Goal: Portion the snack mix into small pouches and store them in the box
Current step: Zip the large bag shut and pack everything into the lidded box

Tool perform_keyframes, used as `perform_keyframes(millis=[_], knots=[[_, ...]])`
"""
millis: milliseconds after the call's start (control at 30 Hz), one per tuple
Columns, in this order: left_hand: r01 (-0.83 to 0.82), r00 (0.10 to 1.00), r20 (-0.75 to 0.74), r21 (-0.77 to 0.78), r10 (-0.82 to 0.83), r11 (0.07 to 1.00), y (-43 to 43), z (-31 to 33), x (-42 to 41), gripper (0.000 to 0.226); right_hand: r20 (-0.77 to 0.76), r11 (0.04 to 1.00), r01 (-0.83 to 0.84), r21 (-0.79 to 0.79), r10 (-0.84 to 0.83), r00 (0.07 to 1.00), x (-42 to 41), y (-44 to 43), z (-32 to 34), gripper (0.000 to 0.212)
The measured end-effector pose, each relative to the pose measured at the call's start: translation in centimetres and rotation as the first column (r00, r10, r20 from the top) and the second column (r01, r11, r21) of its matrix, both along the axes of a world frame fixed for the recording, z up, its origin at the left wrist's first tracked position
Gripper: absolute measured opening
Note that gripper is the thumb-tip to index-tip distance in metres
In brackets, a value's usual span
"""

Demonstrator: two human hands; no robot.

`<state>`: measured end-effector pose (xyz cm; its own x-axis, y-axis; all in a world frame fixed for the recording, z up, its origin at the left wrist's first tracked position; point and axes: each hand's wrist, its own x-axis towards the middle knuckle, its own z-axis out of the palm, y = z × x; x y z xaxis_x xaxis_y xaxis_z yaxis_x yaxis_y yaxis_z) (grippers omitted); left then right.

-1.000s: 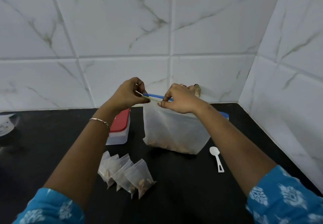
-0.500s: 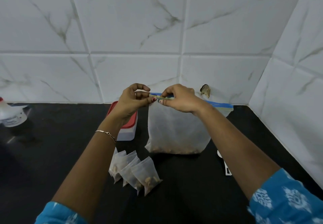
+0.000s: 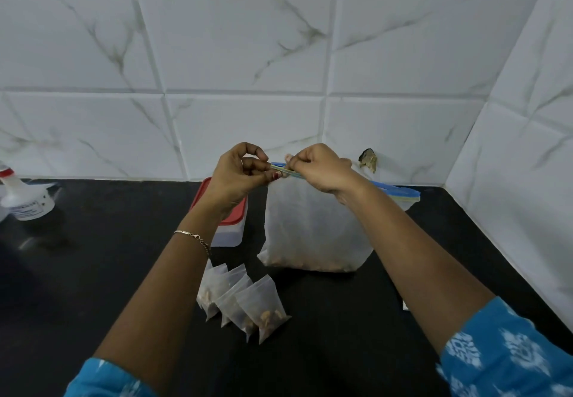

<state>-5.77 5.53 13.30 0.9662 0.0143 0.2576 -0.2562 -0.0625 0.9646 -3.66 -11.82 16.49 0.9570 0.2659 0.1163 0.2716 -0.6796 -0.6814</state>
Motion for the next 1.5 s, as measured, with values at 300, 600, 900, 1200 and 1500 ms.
perform_keyframes(millis=[300, 600, 900, 1200, 1500], knots=[[-0.029, 1.0, -0.006, -0.015, 0.028, 0.999, -0.7, -0.2, -0.2, 0.023, 0.079, 0.987, -0.02, -0.157, 0.032, 0.996, -0.1, -0.3, 0.3, 0.01], [-0.056, 0.996, -0.078, -0.038, 0.053, 0.998, -0.6, -0.2, 0.0, 0.03, 0.605, 0.895, 0.172, -0.412, 0.128, 0.786, -0.2, 0.8, -0.9, 0.015], [-0.05, 0.998, -0.047, -0.01, 0.049, 0.999, -0.5, 0.1, 0.4, 0.021, 0.361, 0.925, -0.034, -0.378, 0.182, 0.915, 0.5, -0.6, -1.0, 0.018], [-0.081, 0.996, -0.019, 0.011, 0.082, 0.997, -0.4, 0.0, 0.3, 0.013, -0.001, 0.966, -0.25, -0.067, 0.25, 0.968, 1.7, -2.8, 0.3, 0.031], [-0.029, 1.0, 0.008, 0.219, 0.028, 0.975, -0.2, 0.2, 0.7, 0.019, 0.238, 0.977, -0.161, -0.138, 0.19, 0.952, 2.3, -2.3, 0.0, 0.009]])
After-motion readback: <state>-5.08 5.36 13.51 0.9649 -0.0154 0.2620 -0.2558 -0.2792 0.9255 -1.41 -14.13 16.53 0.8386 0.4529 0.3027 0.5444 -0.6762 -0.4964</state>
